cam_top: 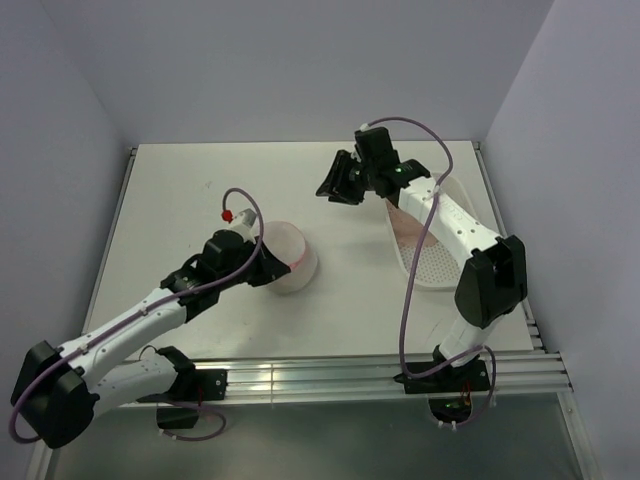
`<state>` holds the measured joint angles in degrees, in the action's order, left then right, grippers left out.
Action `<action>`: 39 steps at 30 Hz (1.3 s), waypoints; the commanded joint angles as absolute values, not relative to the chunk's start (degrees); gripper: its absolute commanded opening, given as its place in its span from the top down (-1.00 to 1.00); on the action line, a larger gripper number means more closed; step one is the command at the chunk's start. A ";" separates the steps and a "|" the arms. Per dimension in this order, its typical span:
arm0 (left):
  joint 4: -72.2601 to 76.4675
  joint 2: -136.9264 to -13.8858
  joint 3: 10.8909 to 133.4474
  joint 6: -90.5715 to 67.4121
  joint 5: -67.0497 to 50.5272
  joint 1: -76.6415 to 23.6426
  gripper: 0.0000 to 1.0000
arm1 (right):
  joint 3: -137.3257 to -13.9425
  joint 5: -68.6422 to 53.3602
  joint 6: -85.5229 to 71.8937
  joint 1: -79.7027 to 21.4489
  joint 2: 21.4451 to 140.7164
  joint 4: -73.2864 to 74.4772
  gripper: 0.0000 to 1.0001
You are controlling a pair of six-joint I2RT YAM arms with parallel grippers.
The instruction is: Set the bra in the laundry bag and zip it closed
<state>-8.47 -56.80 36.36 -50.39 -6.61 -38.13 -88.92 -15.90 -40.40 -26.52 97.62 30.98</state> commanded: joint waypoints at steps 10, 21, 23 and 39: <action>2.64 -65.39 41.39 -51.15 -8.44 -42.36 0.99 | -57.86 -16.88 -51.23 -31.45 72.09 18.12 0.03; 1.32 -65.04 41.66 -50.98 -7.91 -43.07 1.00 | -52.56 -17.49 -60.11 -37.53 77.95 5.64 0.00; 1.06 -64.69 41.57 -50.89 -7.65 -42.98 1.00 | -53.52 -17.49 -60.38 -37.70 79.89 5.02 0.00; -3.60 -61.35 39.99 -50.80 -5.89 -42.98 1.00 | -54.75 -18.54 -62.32 -38.23 84.46 2.63 1.00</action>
